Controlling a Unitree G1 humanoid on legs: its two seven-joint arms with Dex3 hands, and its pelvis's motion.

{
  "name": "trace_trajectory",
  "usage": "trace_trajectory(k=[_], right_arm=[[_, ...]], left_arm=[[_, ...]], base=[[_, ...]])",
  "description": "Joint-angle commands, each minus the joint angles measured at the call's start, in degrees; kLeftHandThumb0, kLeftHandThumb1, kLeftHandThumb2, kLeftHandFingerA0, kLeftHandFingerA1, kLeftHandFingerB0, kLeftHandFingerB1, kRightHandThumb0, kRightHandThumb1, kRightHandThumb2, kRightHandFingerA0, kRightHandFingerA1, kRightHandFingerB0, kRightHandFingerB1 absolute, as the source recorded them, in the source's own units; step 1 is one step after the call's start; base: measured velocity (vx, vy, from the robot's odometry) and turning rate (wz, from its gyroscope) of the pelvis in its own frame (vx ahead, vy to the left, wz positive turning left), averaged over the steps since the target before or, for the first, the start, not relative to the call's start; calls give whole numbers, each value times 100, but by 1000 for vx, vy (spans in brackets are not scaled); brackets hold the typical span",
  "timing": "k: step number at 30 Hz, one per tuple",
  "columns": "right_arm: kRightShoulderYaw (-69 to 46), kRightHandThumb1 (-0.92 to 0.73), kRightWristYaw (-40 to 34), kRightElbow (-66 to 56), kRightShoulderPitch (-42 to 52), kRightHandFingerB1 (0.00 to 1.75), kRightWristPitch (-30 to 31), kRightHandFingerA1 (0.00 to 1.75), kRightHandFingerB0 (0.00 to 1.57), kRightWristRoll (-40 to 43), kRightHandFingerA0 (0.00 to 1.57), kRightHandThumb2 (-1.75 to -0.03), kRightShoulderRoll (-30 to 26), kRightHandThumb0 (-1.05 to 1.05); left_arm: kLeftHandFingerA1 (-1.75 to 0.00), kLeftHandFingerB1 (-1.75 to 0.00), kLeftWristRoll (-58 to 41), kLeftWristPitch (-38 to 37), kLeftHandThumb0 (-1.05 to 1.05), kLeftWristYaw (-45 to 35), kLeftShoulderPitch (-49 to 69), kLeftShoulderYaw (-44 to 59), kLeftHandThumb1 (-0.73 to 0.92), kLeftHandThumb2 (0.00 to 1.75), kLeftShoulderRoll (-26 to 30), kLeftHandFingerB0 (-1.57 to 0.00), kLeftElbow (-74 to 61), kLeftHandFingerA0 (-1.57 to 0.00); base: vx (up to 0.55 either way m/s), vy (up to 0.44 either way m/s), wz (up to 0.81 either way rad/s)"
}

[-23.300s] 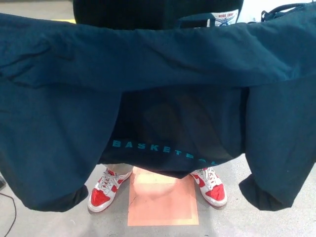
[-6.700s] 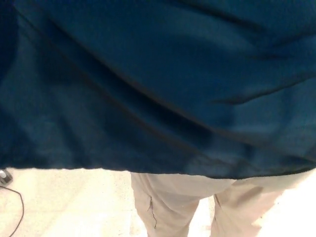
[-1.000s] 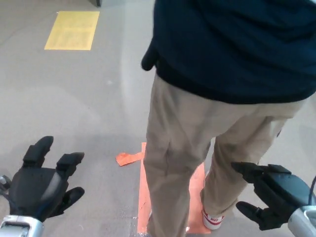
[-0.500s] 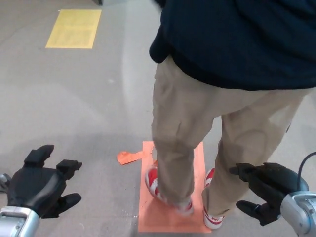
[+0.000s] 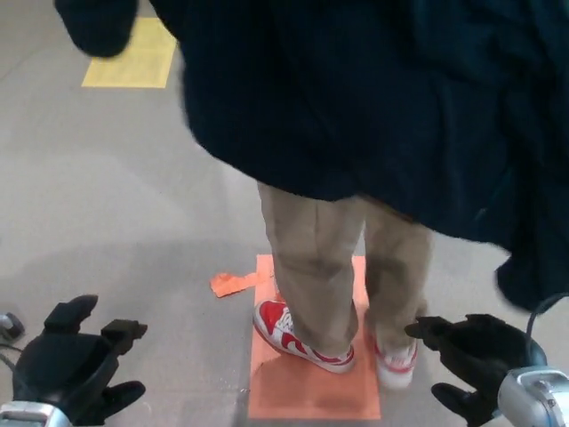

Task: A person hands a coat to the robot and the robot grabs it with both hands and holds it while the person wears the coat.

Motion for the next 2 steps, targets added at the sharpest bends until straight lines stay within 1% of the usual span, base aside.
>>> trace_trajectory(k=[1,2], right_arm=[[89,-61,-169,66,25,45,-39,46,0,-94,0,-114,-16,-32],[94,-61,-183,73,21,45,-50,46,0,-87,0,-114,-15,-32]], left_arm=[[-28,-28,-110,-51,-75,-96,139,-12,90,65,136,-26,-88,-24],[-28,-28,-119,-58,-75,-103,147,-6,90,65,140,-26,-99,-24]], base=[[0,0,0],[0,0,0]])
